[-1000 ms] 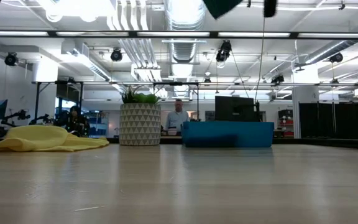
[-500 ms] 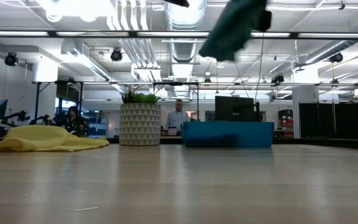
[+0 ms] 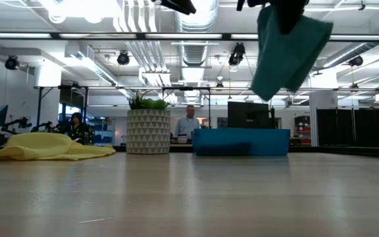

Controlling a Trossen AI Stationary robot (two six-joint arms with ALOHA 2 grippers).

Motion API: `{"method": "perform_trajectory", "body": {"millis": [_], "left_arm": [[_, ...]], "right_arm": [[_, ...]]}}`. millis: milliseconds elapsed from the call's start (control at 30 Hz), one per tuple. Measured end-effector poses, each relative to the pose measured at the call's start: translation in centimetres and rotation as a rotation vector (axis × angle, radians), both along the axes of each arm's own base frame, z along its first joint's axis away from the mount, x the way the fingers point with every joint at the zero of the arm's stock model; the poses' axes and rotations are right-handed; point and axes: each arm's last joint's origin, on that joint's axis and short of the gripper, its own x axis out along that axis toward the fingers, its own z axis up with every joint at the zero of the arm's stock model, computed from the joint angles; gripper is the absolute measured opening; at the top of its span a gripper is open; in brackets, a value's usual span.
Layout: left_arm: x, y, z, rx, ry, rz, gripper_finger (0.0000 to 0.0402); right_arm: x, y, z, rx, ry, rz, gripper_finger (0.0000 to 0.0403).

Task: Fold microfiber towels
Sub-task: Fold the light blue microfiber towel on top of the dark blue microfiber towel into the dark blue bin

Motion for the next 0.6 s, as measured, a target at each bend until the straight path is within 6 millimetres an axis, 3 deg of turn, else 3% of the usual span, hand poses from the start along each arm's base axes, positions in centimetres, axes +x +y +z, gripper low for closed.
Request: {"method": "perform_trajectory", "body": {"millis": [167, 300, 433, 600], "left_arm": [[-2.4, -0.4, 0.9, -0.086, -0.016, 0.04, 0.0215], [-4.4, -0.7, 1.5, -0.121, -0.021, 0.059, 0.0215], [-5.8, -0.9, 2.2, -0.121, -0.029, 0.061, 0.0215], [-7.2, -0.6, 2.9, -0.047, -0.008, 0.071, 0.0215]], "right_arm": [[2.0, -0.3, -1.4, -0.014, -0.026, 0.081, 0.0009], [3.6, -2.1, -2.0, -0.038, -0.11, 0.064, 0.0009], [5.7, -5.3, -3.1, -0.002, -0.222, -0.035, 0.0009], [8.9, -11.1, -5.3, 0.166, -0.397, -0.109, 0.0009]]}}
